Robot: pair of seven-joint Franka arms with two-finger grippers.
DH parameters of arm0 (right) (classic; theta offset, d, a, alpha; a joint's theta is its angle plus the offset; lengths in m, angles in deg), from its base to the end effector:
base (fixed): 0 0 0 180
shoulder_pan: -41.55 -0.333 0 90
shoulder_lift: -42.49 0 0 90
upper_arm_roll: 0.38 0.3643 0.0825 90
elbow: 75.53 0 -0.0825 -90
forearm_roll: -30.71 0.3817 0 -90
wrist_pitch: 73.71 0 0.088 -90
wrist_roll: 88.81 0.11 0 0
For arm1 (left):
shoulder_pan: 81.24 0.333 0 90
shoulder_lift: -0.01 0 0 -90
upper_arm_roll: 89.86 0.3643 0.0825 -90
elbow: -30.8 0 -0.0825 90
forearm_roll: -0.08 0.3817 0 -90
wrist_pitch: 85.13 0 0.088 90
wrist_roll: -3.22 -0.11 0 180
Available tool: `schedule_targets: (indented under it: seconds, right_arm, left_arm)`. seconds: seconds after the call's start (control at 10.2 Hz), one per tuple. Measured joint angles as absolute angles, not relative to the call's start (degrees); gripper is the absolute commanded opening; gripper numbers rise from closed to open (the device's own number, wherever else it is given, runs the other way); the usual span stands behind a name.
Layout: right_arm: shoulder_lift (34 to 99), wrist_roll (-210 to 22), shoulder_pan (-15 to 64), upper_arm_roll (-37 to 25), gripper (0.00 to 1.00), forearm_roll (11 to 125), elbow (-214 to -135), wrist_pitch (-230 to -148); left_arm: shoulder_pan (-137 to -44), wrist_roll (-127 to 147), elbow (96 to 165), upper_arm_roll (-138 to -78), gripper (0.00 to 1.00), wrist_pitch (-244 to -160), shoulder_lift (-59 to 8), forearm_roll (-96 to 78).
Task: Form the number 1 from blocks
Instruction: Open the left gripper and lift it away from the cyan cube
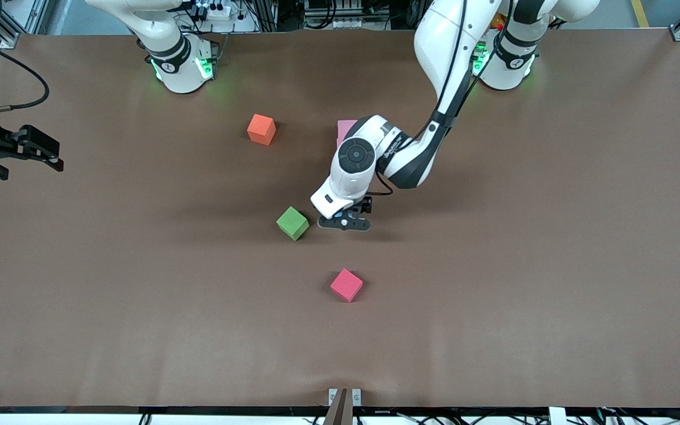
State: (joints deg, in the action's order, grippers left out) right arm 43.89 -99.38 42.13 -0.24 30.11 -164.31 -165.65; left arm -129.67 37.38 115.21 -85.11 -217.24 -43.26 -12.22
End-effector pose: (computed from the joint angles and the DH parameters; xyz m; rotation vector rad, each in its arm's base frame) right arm 0.5646 -0.0055 0.6692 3.1157 0.2765 0.0463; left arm 0.5360 -0.5373 0.2724 3.0046 -0.0800 -0.0079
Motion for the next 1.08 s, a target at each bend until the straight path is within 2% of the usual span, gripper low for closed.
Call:
schedule_targets:
  seconds: [0.29,0.69,1.08]
  right_arm:
    - [43.9,-103.0,42.8,-0.5,1.0,29.3,-163.2,-164.3]
    - [43.9,-103.8,43.2,-0.5,1.0,28.4,-161.7,-162.4]
    - [43.9,-104.3,43.4,-0.4,1.0,28.4,-160.6,-161.6]
  left_arm:
    - [-124.8,37.1,114.7,-83.9,1.0,-212.6,-37.0,-12.0]
    - [-115.9,33.8,114.5,-83.6,1.0,-199.9,-26.2,-4.5]
    - [-103.1,16.8,114.6,-83.6,1.0,-187.7,-17.8,-3.7]
